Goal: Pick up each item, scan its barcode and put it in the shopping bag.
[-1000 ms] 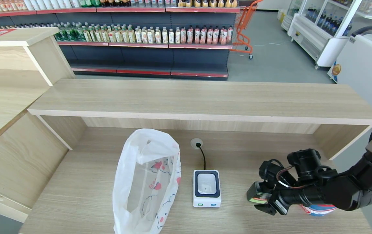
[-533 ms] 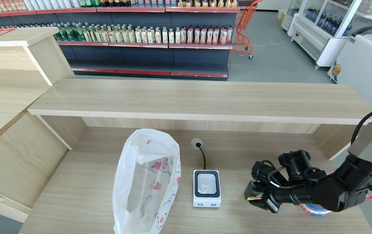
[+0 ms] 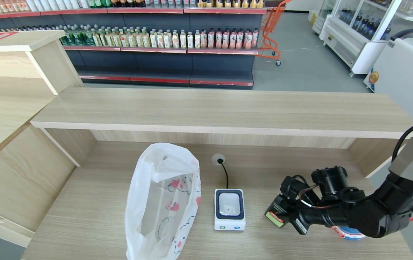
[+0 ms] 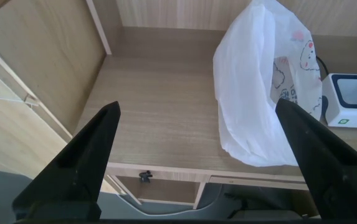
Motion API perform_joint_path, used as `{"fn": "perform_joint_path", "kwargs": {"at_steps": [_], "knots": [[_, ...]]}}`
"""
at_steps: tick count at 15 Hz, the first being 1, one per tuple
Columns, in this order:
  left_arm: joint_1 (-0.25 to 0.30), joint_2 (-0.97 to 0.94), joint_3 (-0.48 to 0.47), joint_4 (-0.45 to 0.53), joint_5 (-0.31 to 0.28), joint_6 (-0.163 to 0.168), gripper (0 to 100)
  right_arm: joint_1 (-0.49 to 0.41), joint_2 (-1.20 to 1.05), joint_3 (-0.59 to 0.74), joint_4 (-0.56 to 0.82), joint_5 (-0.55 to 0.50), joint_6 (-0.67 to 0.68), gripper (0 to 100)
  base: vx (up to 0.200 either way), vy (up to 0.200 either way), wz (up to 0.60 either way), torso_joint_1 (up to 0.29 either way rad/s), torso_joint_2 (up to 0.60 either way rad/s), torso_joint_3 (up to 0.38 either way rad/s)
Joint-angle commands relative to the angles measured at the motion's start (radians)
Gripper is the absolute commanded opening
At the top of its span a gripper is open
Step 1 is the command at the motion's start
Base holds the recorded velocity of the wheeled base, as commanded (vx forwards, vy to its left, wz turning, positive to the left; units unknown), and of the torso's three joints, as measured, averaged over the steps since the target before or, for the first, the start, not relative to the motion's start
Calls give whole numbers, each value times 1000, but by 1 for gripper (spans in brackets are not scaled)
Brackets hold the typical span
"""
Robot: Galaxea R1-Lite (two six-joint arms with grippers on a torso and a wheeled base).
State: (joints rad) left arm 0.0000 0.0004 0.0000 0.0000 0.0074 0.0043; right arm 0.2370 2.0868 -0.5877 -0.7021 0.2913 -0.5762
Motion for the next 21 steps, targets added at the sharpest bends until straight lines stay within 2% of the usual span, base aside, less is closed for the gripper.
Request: {"fn": "perform_joint_path", "kwargs": {"at_steps": [1,3,5,6,8,9,11,12,13,14,16,18,21], "knots": [[0,0,0,0,0,0,100,-38,-157,83,-11,6,42,0,0,0,0,0,0,0],[0,0,0,0,0,0,100,-94,-317,141,-8,6,50,0,0,0,0,0,0,0],[0,0,0,0,0,0,100,-110,-445,190,-11,6,30,0,0,0,0,0,0,0],[0,0,0,0,0,0,100,-110,-541,212,-8,6,-53,0,0,0,0,0,0,0],[0,0,0,0,0,0,100,-110,-643,223,-11,25,-315,0,0,0,0,0,0,0],[0,0,0,0,0,0,100,-114,-666,224,-11,71,-456,0,0,0,0,0,0,0],[0,0,0,0,0,0,100,-122,-683,224,-7,332,-708,0,0,0,0,0,0,0],[0,0,0,0,0,0,100,-117,-682,224,-4,399,-932,0,0,0,0,0,0,0],[0,0,0,0,0,0,100,-81,-680,223,-2,453,-1173,0,0,0,0,0,0,0],[0,0,0,0,0,0,100,7,-660,226,7,474,-1375,0,0,0,0,0,0,0],[2,0,0,0,0,0,100,157,-585,230,108,486,-1636,0,0,0,0,0,0,0],[0,0,0,0,0,0,100,185,-548,229,136,486,-1815,0,0,0,0,0,0,0],[0,0,0,0,0,0,100,196,-522,220,138,500,-1940,0,0,0,0,0,0,0]]}}
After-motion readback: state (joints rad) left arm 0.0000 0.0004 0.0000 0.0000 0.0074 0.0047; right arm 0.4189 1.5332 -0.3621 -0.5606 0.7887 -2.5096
